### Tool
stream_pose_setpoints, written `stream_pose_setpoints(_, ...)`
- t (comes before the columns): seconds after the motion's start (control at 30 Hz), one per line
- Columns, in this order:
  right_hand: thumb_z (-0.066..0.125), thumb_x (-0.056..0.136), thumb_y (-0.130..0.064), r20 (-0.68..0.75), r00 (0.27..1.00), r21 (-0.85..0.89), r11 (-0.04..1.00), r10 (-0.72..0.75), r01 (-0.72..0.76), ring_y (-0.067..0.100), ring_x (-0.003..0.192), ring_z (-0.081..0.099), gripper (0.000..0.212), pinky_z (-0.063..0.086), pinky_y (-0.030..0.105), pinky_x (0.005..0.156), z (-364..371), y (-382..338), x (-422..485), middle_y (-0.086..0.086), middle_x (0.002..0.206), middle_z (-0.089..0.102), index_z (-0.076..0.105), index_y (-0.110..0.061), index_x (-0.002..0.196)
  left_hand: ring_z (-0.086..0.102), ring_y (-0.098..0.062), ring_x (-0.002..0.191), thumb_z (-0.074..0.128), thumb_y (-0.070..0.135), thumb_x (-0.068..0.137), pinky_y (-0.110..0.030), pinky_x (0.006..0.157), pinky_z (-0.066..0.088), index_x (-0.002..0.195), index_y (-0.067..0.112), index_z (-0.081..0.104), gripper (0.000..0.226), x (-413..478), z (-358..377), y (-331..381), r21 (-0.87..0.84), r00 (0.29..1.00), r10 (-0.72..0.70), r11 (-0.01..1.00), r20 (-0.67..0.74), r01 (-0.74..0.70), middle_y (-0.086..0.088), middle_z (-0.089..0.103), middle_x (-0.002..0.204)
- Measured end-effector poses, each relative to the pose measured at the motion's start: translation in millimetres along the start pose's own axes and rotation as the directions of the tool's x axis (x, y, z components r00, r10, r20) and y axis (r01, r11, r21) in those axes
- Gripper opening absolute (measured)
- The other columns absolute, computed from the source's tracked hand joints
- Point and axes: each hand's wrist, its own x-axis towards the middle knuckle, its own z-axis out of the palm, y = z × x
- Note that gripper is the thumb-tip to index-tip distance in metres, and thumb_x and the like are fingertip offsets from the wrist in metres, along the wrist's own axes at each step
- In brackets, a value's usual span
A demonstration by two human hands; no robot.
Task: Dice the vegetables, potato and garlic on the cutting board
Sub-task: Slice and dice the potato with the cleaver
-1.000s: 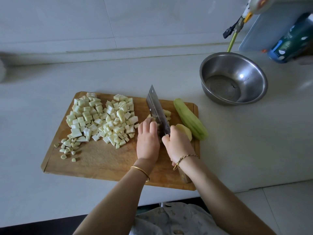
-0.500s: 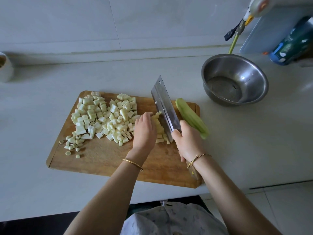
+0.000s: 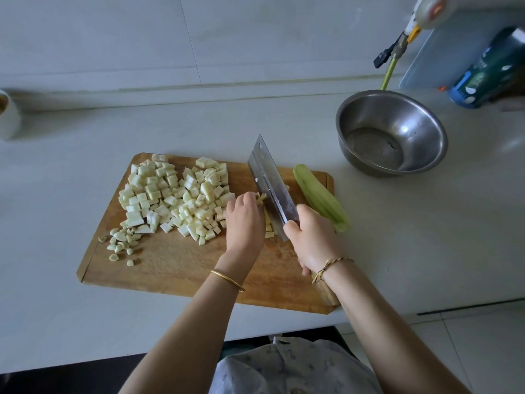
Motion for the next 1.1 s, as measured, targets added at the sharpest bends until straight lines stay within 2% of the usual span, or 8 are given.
stream_pose_setpoints(0.13, 0.041, 0.093, -0.016, -0.007, 1.000, -0.027, 1.000, 0.001, -0.001, 0.022, 0.047, 0.042, 0.026, 0.041, 0.031, 0.047, 5.2, -1.8, 2.4, 0.004, 0.066, 0.045, 0.031, -0.018, 0.069, 0.041, -0.025, 0.093, 0.043, 0.002, 0.096, -0.029, 0.077, 0.030, 0.102, 0.002, 0.051, 0.010, -4.3, 6.3, -1.2, -0.050, 0.999, -0.026, 0.998, -0.040, 0.024, -0.013, 0.054, 0.103)
stream_pose_setpoints(0.27, 0.039, 0.095, -0.017, 0.001, 1.000, -0.091, 0.996, -0.017, 0.017, 0.021, 0.049, 0.043, 0.029, 0.038, 0.030, 0.047, 6.0, -5.9, 2.4, 0.005, 0.071, 0.045, 0.028, -0.020, 0.068, 0.037, -0.021, 0.086, 0.043, -0.002, 0.094, -0.021, 0.072, 0.020, 0.095, 0.004, 0.050, 0.010, -5.2, 12.7, -4.8, -0.052, 0.997, 0.001, 0.999, -0.082, -0.005, -0.010, 0.053, 0.095)
stream_pose_setpoints(0.53, 0.038, 0.096, -0.017, 0.051, 0.999, -0.117, 0.993, 0.015, -0.009, 0.022, 0.052, 0.045, 0.030, 0.052, 0.041, 0.062, 4.6, -15.3, 7.5, 0.004, 0.076, 0.046, 0.027, -0.021, 0.068, 0.040, -0.024, 0.082, 0.045, -0.007, 0.092, -0.032, 0.075, 0.033, 0.089, 0.002, 0.049, 0.010, -5.4, 18.9, -4.3, -0.087, 0.990, 0.013, 0.996, -0.139, -0.025, -0.012, 0.050, 0.088)
stream_pose_setpoints(0.7, 0.038, 0.095, -0.016, 0.078, 0.997, -0.146, 0.989, 0.024, -0.013, 0.020, 0.050, 0.046, 0.026, 0.048, 0.036, 0.054, 6.4, -18.0, 16.7, 0.004, 0.070, 0.045, 0.030, -0.019, 0.070, 0.034, -0.021, 0.085, 0.044, -0.007, 0.089, -0.029, 0.077, 0.031, 0.090, 0.003, 0.048, 0.011, -7.2, 21.0, -6.1, -0.105, 0.991, 0.009, 0.994, -0.130, -0.023, -0.011, 0.048, 0.090)
stream_pose_setpoints(0.83, 0.038, 0.094, -0.014, 0.096, 0.994, -0.140, 0.989, 0.049, -0.036, 0.025, 0.055, 0.051, 0.009, 0.056, 0.043, 0.062, 13.9, -17.7, 21.7, 0.005, 0.066, 0.046, 0.040, -0.010, 0.087, 0.033, -0.019, 0.083, 0.048, -0.009, 0.087, -0.024, 0.078, 0.025, 0.088, 0.004, 0.046, 0.013, -7.8, 24.8, -8.4, -0.130, 0.989, 0.013, 0.991, -0.145, -0.032, -0.008, 0.045, 0.089)
stream_pose_setpoints(0.97, 0.039, 0.095, -0.014, 0.065, 0.996, -0.113, 0.992, 0.066, -0.059, 0.030, 0.065, 0.056, 0.007, 0.057, 0.048, 0.066, 23.6, -13.1, 22.7, 0.004, 0.069, 0.047, 0.042, -0.010, 0.090, 0.034, -0.019, 0.085, 0.049, -0.006, 0.089, -0.026, 0.080, 0.027, 0.091, 0.002, 0.049, 0.009, -8.8, 25.0, -8.3, -0.139, 0.987, 0.019, 0.989, -0.160, -0.041, -0.011, 0.048, 0.092)
stream_pose_setpoints(1.03, 0.040, 0.094, -0.015, 0.039, 0.996, -0.073, 0.995, 0.075, -0.072, 0.030, 0.063, 0.055, 0.008, 0.057, 0.047, 0.064, 23.9, -8.4, 24.2, 0.007, 0.071, 0.050, 0.044, -0.008, 0.093, 0.037, -0.019, 0.088, 0.046, 0.000, 0.094, -0.027, 0.082, 0.029, 0.096, 0.001, 0.050, 0.005, -9.3, 23.7, -7.5, -0.168, 0.990, 0.017, 0.985, -0.142, -0.041, -0.013, 0.052, 0.096)
stream_pose_setpoints(1.1, 0.039, 0.094, -0.014, 0.037, 0.995, 0.005, 0.995, 0.096, -0.096, 0.028, 0.056, 0.051, 0.015, 0.055, 0.044, 0.057, 22.5, -4.0, 24.5, 0.010, 0.072, 0.051, 0.046, -0.002, 0.101, 0.040, -0.020, 0.093, 0.044, 0.006, 0.098, -0.027, 0.084, 0.030, 0.102, 0.000, 0.052, 0.011, -9.4, 20.7, -8.3, -0.188, 0.994, 0.013, 0.982, -0.112, -0.034, -0.011, 0.054, 0.101)
